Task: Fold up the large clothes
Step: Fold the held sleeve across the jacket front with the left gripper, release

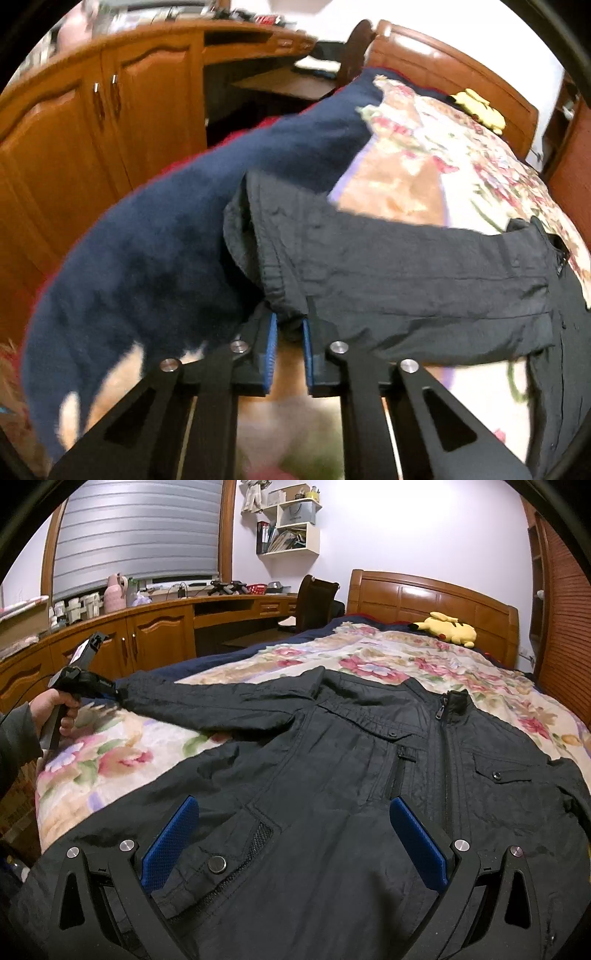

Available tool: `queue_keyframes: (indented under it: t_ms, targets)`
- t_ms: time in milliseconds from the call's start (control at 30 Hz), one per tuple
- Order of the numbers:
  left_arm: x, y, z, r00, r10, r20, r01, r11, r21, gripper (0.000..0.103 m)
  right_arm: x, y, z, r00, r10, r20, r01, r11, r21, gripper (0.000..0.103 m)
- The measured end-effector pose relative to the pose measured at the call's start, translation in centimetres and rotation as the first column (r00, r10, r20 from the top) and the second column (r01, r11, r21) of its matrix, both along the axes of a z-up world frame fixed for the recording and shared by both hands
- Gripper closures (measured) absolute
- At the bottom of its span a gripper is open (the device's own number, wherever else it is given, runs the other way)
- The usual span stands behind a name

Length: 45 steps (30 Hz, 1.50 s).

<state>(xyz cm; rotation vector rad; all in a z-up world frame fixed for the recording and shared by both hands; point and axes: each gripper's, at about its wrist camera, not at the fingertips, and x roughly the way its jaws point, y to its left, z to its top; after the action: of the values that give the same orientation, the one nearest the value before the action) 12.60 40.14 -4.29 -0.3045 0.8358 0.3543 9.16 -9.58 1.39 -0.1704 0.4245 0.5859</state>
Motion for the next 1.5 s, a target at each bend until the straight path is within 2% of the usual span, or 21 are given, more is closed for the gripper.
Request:
queue_keyframes:
  t_ms: [133, 233, 433, 567, 767, 900, 1067, 1167, 1267, 1300, 1333, 1400, 1467, 1500]
  targets:
    - [-0.7, -3.9, 4.7, 0.995, -0.059, 0.079, 0.053, 0.996, 0.066, 0.092, -0.7, -1.5, 1.0, 0.999, 0.032, -0.006, -0.032, 0.998, 0.062, 0.0]
    - [-1.2, -8.2, 7.5, 0.984, -0.131, 0.118, 0.117, 0.986, 0.121, 0.093, -1.2, -3.7, 1.9, 1.0, 0.005, 0.017, -0.007, 0.996, 0.095, 0.0]
    - [-1.4, -16.7, 10.9, 0.939, -0.277, 0.205, 0.246, 0.955, 0.164, 0.093, -1.6, -7.5, 2.0, 0.997, -0.073, 0.032, 0.068, 0.991, 0.118, 0.0]
    - [-1.5, -21.8, 11.8, 0.899, -0.367, 0.238, 0.335, 0.928, 0.165, 0.093, -1.8, -8.5, 1.5, 0.993, -0.112, 0.031, 0.108, 0.989, 0.105, 0.0]
    - [-2.6, -29.2, 12.2, 0.817, -0.512, 0.266, 0.492, 0.859, 0.142, 0.093, -3.0, -9.3, 1.8, 0.988, -0.148, 0.047, 0.143, 0.985, 0.096, 0.0]
    - [-3.8, -32.1, 11.0, 0.791, -0.551, 0.266, 0.543, 0.833, 0.11, 0.093, -3.1, -9.3, 2.1, 0.986, -0.167, 0.031, 0.163, 0.981, 0.106, 0.0]
    - [-5.3, -33.7, 8.4, 0.791, -0.56, 0.246, 0.549, 0.827, 0.116, 0.093, -3.1, -8.6, 2.2, 0.986, -0.163, 0.02, 0.16, 0.982, 0.101, 0.0]
    - [-6.2, -34.3, 6.7, 0.813, -0.547, 0.198, 0.525, 0.837, 0.156, 0.093, -3.0, -8.3, 2.4, 0.988, -0.152, 0.017, 0.149, 0.984, 0.096, 0.0]
    - [-8.2, -34.1, 5.7, 0.828, -0.53, 0.185, 0.497, 0.845, 0.197, 0.084, -3.0, -7.8, 2.5, 0.991, -0.137, 0.012, 0.135, 0.986, 0.094, 0.0]
    - [-8.5, -34.1, 5.5, 0.829, -0.526, 0.19, 0.492, 0.848, 0.197, 0.077, -2.8, -7.6, 2.6, 0.991, -0.134, 0.011, 0.132, 0.987, 0.093, 0.0]
    - [-9.0, -33.8, 5.4, 0.829, -0.521, 0.204, 0.487, 0.852, 0.193, 0.068, -2.7, -7.5, 2.6, 0.991, -0.13, 0.01, 0.129, 0.988, 0.09, 0.0]
    - [-9.9, -33.2, 5.4, 0.826, -0.513, 0.234, 0.481, 0.857, 0.185, 0.058, -2.3, -7.5, 2.5, 0.992, -0.123, 0.006, 0.122, 0.989, 0.084, 0.0]
    - [-10.5, -32.5, 5.6, 0.82, -0.511, 0.256, 0.477, 0.859, 0.188, 0.057, -1.9, -7.3, 2.5, 0.993, -0.118, 0.003, 0.118, 0.991, 0.07, 0.0]
    - [-10.8, -32.0, 5.9, 0.819, -0.509, 0.266, 0.472, 0.86, 0.193, 0.05, -1.8, -7.3, 2.6, 0.993, -0.117, 0.003, 0.116, 0.991, 0.063, 0.0]
